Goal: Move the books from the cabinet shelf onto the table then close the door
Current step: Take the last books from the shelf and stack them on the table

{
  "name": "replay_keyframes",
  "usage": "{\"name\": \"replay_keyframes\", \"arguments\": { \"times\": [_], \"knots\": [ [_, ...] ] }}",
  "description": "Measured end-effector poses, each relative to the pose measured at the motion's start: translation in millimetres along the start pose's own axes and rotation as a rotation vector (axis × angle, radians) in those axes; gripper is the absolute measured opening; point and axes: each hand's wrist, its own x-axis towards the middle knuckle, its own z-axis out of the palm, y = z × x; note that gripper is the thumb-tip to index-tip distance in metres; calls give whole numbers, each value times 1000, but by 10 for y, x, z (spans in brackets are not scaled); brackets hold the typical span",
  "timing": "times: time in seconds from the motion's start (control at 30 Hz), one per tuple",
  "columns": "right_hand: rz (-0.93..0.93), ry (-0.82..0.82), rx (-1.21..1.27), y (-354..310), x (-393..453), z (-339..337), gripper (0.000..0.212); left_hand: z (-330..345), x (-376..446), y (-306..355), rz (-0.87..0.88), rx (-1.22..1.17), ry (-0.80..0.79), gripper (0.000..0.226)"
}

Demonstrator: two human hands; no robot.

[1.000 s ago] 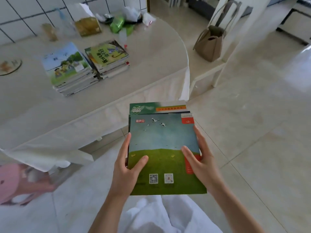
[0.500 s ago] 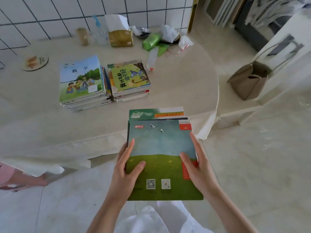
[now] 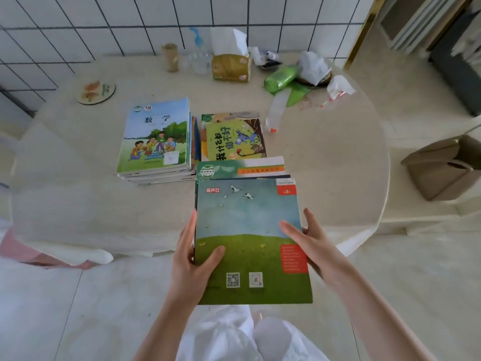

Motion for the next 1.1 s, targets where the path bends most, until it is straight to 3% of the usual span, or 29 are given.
{"name": "replay_keyframes", "arguments": {
  "times": [0.1, 0.17, 0.3, 0.37, 0.43, 0.5, 0.6, 0.8, 0.9, 1.03, 1.1],
  "knots": [
    [51, -107, -26, -242, 355, 39, 59, -78, 325, 71, 25, 38, -4, 86],
    [71, -92, -11, -347, 565, 95, 50, -128, 525, 137, 32, 36, -5, 93],
    [43, -81, 4, -502, 873, 187, 57, -278, 928, 191, -225, -254, -29, 104],
    [7, -94, -17, -576, 1018, 191, 57, -367, 1151, 174, -390, -395, -93, 97],
    [-30, -113, -56, -643, 1128, 171, 65, -417, 1328, 200, -439, -403, -201, 79],
    [-74, -124, -126, -699, 1223, 134, 68, -452, 1474, 186, -424, -324, -272, 62],
    [-171, -123, -231, -759, 1305, 87, 66, -479, 1643, 139, -362, -177, -306, 64],
    [-294, -53, -292, -625, 1482, -45, 86, -455, 1868, 81, -197, 111, -218, 59],
    [-314, -68, -281, -563, 1561, -116, 77, -414, 1924, 33, -144, 144, -173, 59],
    [-342, -36, -280, -457, 1650, -134, 86, -344, 1985, -85, -121, 197, -83, 59],
    [-362, -3, -314, -430, 1677, -119, 80, -314, 1964, -143, -127, 232, -60, 58]
  ]
}}
